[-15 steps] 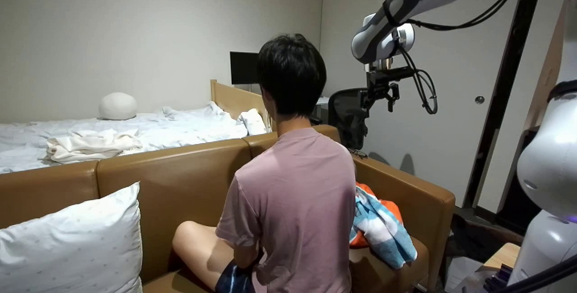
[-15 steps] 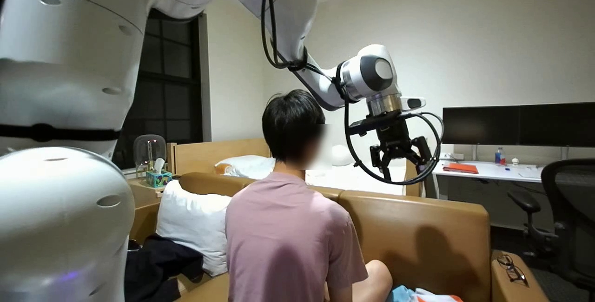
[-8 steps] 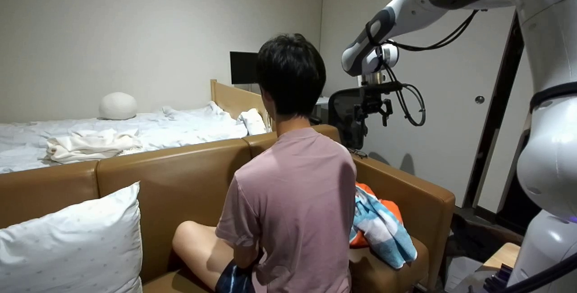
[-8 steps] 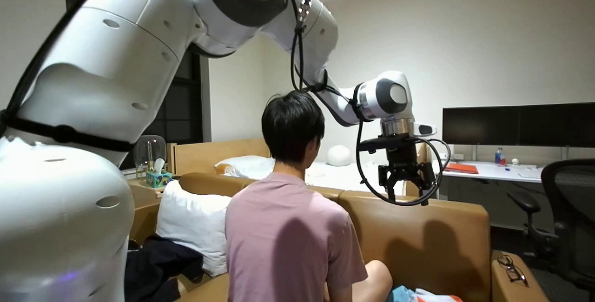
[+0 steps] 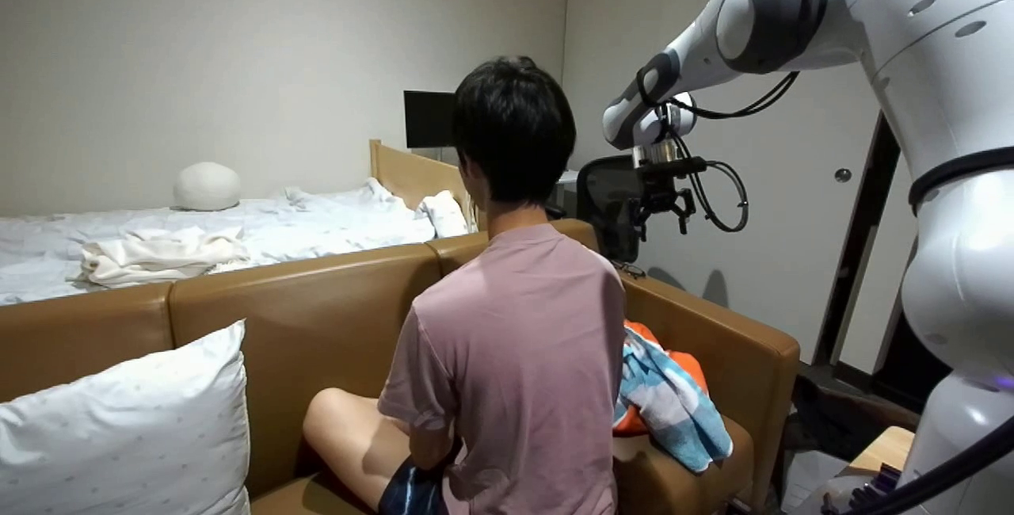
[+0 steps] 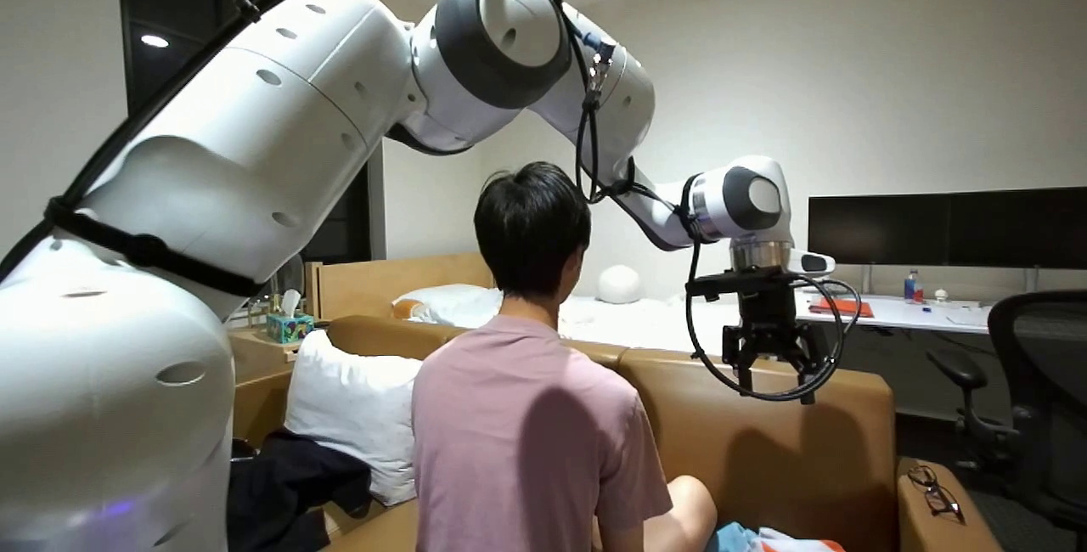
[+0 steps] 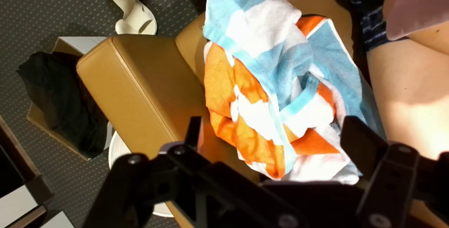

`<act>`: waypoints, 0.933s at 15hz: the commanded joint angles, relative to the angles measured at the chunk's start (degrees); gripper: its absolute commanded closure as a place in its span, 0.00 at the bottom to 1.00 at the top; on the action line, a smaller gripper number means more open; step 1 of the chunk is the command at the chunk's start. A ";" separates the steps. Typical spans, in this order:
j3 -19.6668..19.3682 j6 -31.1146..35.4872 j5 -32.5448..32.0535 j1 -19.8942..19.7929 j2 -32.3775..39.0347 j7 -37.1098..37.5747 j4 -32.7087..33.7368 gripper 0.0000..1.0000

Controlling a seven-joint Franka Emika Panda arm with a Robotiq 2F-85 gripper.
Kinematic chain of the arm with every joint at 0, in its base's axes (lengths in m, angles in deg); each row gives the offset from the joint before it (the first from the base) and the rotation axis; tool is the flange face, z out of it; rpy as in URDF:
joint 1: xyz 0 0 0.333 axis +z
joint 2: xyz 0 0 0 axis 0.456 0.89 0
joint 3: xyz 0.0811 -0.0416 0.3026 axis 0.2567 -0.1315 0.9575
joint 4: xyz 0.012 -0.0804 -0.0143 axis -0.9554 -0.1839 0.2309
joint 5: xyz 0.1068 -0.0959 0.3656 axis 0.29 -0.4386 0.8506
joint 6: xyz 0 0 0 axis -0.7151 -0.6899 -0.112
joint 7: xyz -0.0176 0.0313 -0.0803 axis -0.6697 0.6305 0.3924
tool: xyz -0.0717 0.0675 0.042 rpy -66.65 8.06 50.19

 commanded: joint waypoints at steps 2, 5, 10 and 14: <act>0.02 -0.25 0.01 0.00 0.31 -0.08 0.42 0.00; -0.17 4.26 -0.51 0.87 -2.00 1.06 -3.25 0.00; -0.11 20.44 -0.48 2.12 -3.06 1.56 -9.46 0.00; 0.60 20.94 0.83 1.97 0.27 0.57 -9.62 0.00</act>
